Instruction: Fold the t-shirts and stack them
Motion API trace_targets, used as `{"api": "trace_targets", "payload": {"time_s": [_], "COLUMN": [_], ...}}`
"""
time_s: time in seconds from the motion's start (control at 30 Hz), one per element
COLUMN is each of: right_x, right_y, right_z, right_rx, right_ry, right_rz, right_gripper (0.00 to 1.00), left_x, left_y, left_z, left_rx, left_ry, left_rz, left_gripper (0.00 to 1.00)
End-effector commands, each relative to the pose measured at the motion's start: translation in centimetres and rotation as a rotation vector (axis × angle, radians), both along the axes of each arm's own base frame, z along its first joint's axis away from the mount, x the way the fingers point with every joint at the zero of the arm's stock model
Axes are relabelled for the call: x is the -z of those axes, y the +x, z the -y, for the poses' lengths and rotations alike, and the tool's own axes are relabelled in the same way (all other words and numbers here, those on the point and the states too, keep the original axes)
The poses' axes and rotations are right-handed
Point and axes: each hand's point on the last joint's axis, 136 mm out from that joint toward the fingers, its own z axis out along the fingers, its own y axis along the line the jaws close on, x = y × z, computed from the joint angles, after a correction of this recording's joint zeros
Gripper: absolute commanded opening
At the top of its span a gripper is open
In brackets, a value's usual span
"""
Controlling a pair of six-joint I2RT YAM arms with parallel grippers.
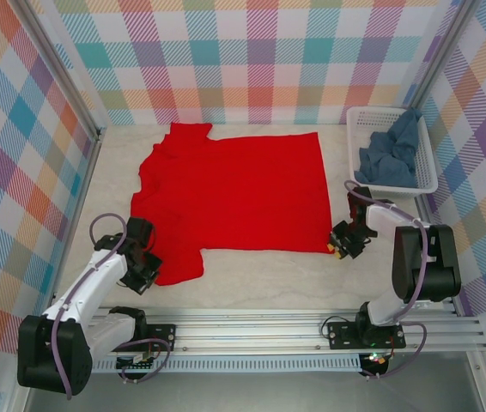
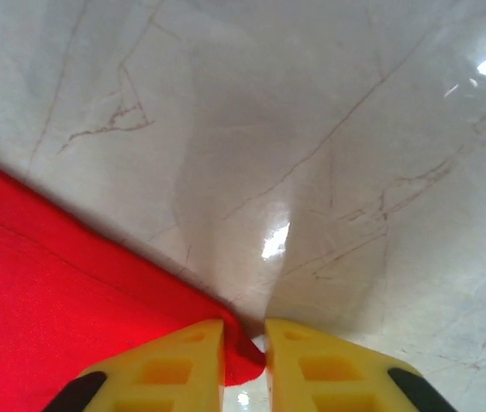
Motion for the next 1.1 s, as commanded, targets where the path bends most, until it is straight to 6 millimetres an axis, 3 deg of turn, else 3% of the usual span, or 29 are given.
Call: {"api": "trace_targets", "payload": {"time_s": [0.0,0.1,0.17,0.3,0.5,0.63,0.8,0.93,1.07], "right_x": [1.0,-0.4,-1.4,-2.1,-1.6,-2.2,-3.8,-3.6,-3.4], "right_y": [1.7,2.2,2.0,0.2,-2.9,-4.7,-6.8,-8.6,-8.7], "right_z": [-0.5,-0.4,-0.1,0.1,0.3,1.3,2.1,2.4,2.5], "right_rx": [0.004,-0.005,-0.015,-0.063,-0.184,-0.216,-0.186,-0.18,-0.192], "right_ry": [0.008,-0.012,-0.034,-0.049,-0.068,-0.12,-0.158,-0.165,-0.168], "right_rz": [0.041,0.076,0.082,0.042,-0.046,-0.073,-0.064,-0.092,-0.093], "right_gripper": [0.08,0.0,0.0,0.0,0.0,0.0,0.0,0.0,0.0], "left_x": [-0.7,-1.5,-2.0,-2.5,-2.3,-2.3,-3.4,-5.4,-7.0], "left_y": [0.1,0.0,-0.5,-3.2,-7.6,-8.5,-6.3,-3.9,-2.3], "left_z": [-0.4,-0.5,-0.5,0.1,0.9,1.5,3.0,4.9,6.3], "left_rx": [0.001,0.002,-0.001,-0.004,0.019,0.057,0.176,0.296,0.363], "left_ry": [0.032,0.039,0.037,0.021,0.021,0.021,0.057,0.121,0.174], "left_rz": [0.004,0.022,0.022,-0.031,-0.086,-0.067,0.02,0.117,0.196], "left_gripper": [0.0,0.0,0.0,0.0,0.0,0.0,0.0,0.0,0.0]}}
